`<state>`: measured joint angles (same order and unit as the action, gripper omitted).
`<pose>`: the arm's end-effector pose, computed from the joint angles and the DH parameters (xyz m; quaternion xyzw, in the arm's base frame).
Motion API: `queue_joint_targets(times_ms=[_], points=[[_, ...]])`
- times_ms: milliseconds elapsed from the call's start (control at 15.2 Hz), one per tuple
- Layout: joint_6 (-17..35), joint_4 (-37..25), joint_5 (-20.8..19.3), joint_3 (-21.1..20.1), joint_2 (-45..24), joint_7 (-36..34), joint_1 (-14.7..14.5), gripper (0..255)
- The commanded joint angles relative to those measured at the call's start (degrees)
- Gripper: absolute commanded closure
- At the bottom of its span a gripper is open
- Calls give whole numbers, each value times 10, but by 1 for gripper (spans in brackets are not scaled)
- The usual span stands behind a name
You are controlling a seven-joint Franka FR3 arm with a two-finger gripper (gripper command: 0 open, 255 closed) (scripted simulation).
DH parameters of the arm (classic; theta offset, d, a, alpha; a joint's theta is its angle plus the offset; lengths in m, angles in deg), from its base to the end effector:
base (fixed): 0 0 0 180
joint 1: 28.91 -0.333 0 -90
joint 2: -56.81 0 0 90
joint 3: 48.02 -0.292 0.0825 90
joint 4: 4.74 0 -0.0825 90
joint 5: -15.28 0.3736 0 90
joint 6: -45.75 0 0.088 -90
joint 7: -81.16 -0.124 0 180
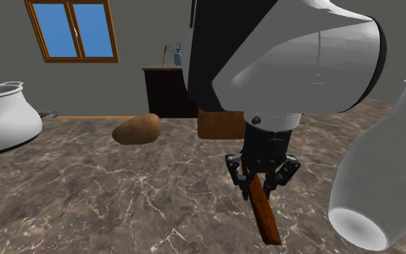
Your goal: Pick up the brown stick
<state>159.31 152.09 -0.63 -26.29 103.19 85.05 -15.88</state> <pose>0.2643 -0.1908 0.4042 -0.9869 0.1606 -0.0174 0.0031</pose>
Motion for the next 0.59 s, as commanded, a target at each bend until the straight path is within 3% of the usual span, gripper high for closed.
queue_joint_targets(times_ms=[0, 528], points=[[0, 3, 1, 0, 0, 0, 0, 255], [-17, -12, 6, -5, 3, -1, -3, 255]])
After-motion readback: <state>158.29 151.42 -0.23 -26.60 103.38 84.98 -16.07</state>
